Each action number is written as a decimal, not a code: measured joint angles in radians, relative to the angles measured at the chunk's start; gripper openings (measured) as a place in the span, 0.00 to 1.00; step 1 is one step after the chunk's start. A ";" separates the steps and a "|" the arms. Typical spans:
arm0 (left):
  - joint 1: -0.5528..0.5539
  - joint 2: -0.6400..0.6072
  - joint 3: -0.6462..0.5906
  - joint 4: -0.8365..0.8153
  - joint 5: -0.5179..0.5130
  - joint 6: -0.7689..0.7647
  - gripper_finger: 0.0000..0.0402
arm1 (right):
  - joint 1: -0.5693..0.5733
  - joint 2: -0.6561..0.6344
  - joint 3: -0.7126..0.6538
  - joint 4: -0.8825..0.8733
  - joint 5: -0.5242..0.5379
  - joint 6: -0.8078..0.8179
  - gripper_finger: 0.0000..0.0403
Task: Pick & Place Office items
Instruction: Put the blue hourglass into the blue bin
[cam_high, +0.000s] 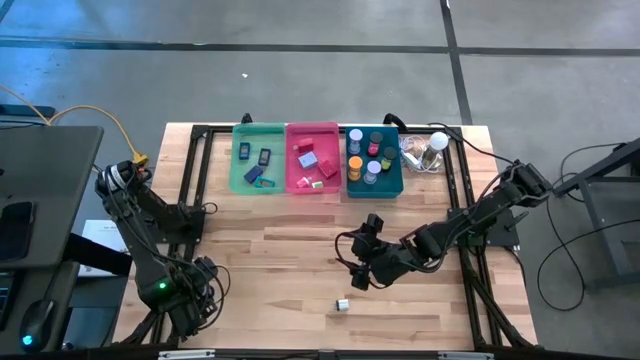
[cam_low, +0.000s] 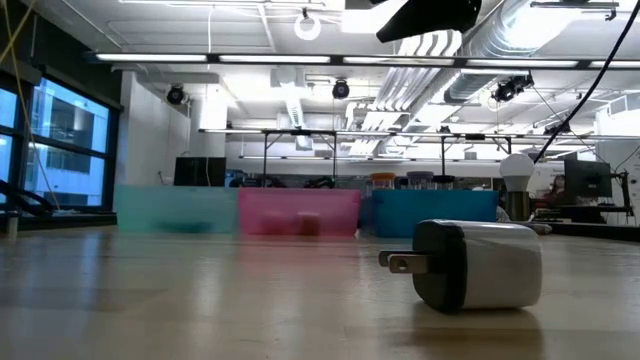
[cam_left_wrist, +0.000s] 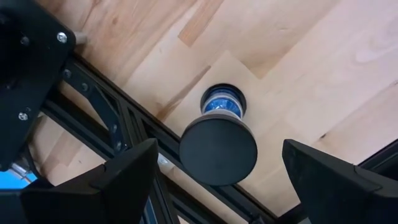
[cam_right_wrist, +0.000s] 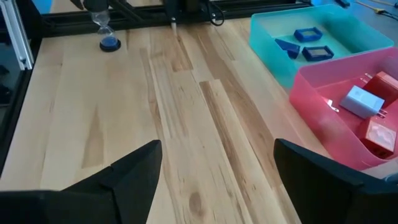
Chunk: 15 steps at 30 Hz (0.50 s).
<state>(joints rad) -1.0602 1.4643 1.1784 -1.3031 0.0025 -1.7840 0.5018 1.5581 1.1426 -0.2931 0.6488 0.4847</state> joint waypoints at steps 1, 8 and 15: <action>0.000 0.000 -0.001 0.000 0.000 -0.001 0.83 | 0.000 0.000 0.000 -0.001 0.000 0.000 0.74; 0.000 0.000 -0.031 0.042 0.003 -0.027 0.83 | 0.000 0.000 0.000 0.014 -0.004 0.000 0.74; 0.000 0.000 -0.055 0.059 0.004 -0.019 0.83 | 0.000 0.000 0.000 0.018 -0.008 0.000 0.74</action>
<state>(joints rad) -1.0599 1.4643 1.1237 -1.2440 0.0061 -1.8034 0.5018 1.5581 1.1427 -0.2749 0.6406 0.4843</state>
